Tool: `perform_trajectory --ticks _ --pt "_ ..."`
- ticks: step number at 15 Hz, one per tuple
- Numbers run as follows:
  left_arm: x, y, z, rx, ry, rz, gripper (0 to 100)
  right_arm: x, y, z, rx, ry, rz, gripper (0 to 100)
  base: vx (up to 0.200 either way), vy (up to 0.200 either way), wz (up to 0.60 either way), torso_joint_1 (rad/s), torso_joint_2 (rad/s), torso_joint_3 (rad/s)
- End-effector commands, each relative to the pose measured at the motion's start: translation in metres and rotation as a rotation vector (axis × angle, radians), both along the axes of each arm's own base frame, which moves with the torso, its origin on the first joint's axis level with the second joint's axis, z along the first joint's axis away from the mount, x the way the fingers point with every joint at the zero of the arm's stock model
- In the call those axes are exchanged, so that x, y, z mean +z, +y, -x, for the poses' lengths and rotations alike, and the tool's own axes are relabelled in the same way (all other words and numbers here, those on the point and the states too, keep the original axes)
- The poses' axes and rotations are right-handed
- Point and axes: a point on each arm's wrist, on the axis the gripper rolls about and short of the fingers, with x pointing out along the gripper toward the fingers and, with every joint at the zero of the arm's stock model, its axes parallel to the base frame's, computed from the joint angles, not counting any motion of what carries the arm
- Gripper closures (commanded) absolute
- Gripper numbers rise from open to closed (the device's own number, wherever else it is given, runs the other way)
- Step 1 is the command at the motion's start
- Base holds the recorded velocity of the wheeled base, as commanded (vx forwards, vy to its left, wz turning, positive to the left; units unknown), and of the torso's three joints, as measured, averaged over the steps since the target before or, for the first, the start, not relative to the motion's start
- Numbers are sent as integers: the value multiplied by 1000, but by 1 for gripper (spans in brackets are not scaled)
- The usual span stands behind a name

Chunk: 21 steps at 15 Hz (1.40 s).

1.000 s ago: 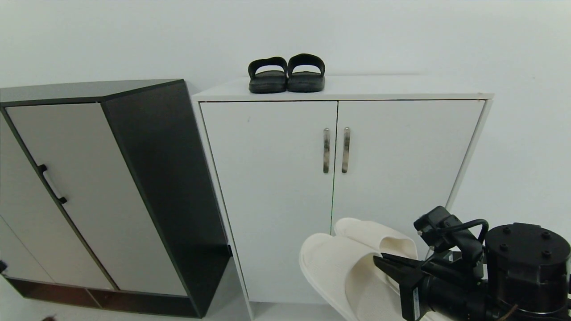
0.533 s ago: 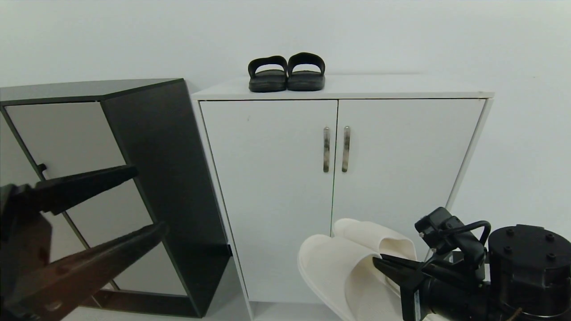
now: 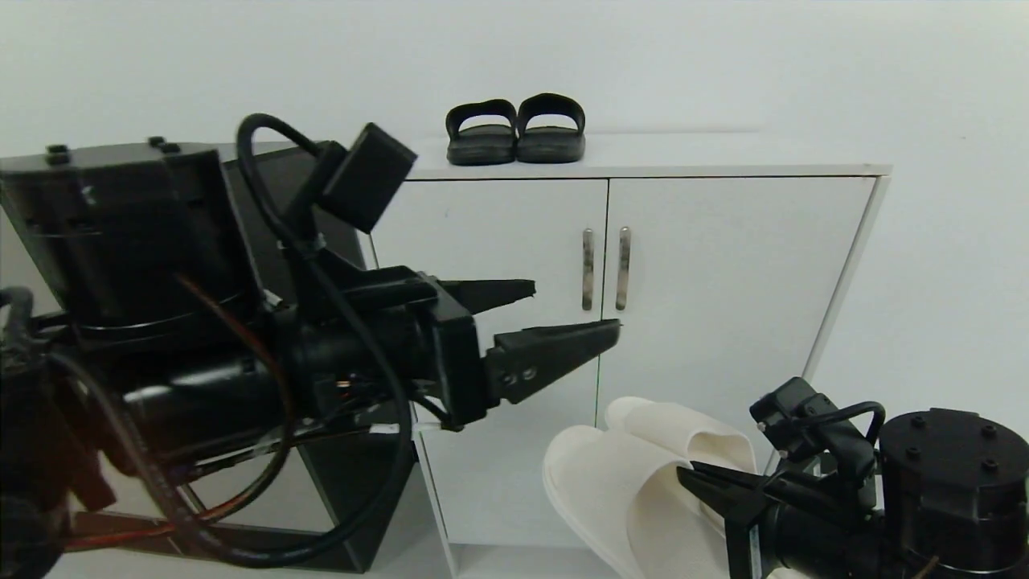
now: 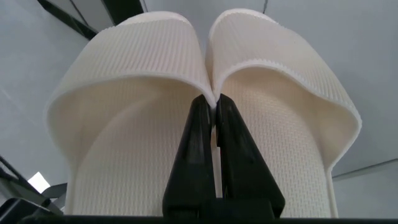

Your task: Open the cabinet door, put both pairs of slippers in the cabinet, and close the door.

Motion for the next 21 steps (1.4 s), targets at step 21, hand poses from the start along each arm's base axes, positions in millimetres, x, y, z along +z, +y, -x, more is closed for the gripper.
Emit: perform_trajectory --ticks 21 --pt "-29 -81 -139 -33 96 0 0 -5 0 1 30 22 9 100 0 0 0 0 0 0"
